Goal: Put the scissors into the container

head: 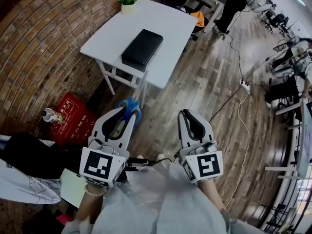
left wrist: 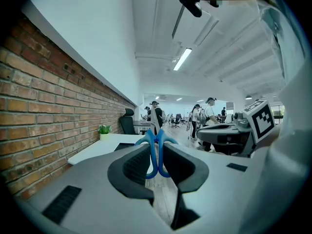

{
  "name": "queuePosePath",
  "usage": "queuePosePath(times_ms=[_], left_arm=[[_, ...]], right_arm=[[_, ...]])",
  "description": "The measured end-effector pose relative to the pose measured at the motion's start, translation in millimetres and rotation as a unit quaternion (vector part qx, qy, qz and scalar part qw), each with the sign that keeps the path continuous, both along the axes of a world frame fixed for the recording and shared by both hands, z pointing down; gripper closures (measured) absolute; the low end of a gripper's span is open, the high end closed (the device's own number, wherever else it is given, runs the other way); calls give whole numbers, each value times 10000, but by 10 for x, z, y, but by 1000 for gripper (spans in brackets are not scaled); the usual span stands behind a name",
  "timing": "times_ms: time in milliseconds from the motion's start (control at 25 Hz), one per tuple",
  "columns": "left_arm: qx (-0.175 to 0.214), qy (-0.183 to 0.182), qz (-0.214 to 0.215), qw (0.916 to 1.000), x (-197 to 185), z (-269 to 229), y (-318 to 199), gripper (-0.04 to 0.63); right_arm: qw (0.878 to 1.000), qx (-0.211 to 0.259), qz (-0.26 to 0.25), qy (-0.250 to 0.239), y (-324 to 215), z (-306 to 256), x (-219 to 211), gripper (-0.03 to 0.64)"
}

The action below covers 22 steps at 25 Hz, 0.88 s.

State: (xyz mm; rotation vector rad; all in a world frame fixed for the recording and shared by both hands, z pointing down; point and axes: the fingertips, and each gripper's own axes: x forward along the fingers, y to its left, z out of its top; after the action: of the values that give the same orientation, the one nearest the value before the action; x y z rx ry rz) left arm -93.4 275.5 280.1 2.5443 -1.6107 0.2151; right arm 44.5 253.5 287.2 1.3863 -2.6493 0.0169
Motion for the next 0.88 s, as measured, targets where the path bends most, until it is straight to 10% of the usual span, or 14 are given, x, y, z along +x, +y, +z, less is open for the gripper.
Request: queuePosePath(times_ms=[880], left_arm=[[192,113,60,9997,-82,-67,-199,497]], right_arm=[[9999,84,59,-10,-271,8,-96,557]])
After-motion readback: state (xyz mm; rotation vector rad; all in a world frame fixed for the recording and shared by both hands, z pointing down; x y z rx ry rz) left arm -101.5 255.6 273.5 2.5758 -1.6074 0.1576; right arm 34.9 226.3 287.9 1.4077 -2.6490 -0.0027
